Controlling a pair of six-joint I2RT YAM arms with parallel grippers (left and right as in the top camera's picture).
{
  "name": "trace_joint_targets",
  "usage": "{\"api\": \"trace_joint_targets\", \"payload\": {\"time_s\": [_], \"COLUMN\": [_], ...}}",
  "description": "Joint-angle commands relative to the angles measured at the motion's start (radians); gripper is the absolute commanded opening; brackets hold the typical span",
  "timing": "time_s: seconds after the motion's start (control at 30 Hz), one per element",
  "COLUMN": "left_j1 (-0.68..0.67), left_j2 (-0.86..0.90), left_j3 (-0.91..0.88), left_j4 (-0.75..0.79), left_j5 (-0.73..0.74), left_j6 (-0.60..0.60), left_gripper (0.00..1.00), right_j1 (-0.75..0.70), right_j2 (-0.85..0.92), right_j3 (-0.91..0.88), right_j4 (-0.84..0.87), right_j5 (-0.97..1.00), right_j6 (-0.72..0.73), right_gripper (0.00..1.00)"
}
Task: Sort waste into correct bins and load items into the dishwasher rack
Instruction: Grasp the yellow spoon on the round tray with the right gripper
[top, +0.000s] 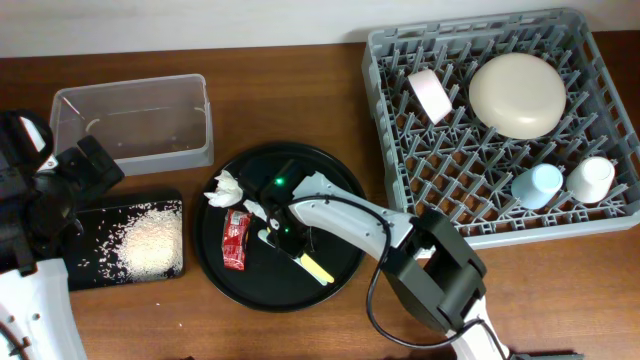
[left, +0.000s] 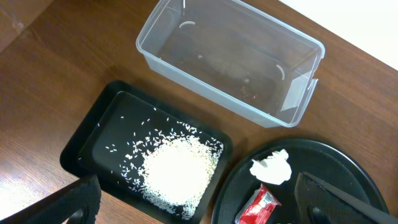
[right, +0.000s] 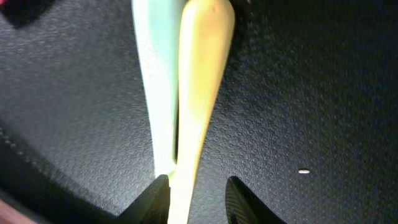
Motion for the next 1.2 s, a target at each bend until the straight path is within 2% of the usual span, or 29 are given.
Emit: {"api": "trace_joint_targets", "payload": {"time_s": [0.0,0.2,0.4,0.57,0.67,0.8,1.0,1.17], "left_j1": [0.007,0.007,0.007,0.007,0.007,0.007,0.007,0.007], "left_j2": [-0.002,-0.002,-0.002,-0.002,-0.002,-0.002,-0.002,-0.002], "left_j3": [0.013,0.013,0.013,0.013,0.013,0.013,0.013,0.013], "left_j4": [0.0,0.0,0.0,0.0,0.0,0.0,0.0,0.0], "left_j5": [0.0,0.0,0.0,0.0,0.0,0.0,0.0,0.0], "left_j6": [-0.009,-0.01,-0.01,-0.009,-0.009,-0.009,-0.009,-0.01], "left_gripper": [0.99,0.99,0.99,0.99,0.99,0.99,0.99,0.99], "right_j1": [-0.008,-0.007,-0.007,-0.009,-0.012,-0.012,-0.013,-0.013], "right_j2": [0.021,0.055,0.074,0.105,0.11,0.11,0.106,0.09], "right_j3": [-0.005,-0.005,-0.005,-0.005,-0.005,-0.005,0.01,0.044], "right_j4": [-0.012,-0.042,-0.044,-0.042,-0.05,-0.048,-0.05,-0.073], "right_j5": [-0.024,-0.031,-0.045,-0.027,-0.025,-0.025,-0.002,0.009], "right_j6": [0.013,0.013,-0.021,-0.063,-0.063,-0.075,-0.073,-0.072], "right_gripper": [0.34,0.48,0.47,0.37,0.26,0.24,0.13,0.13]}}
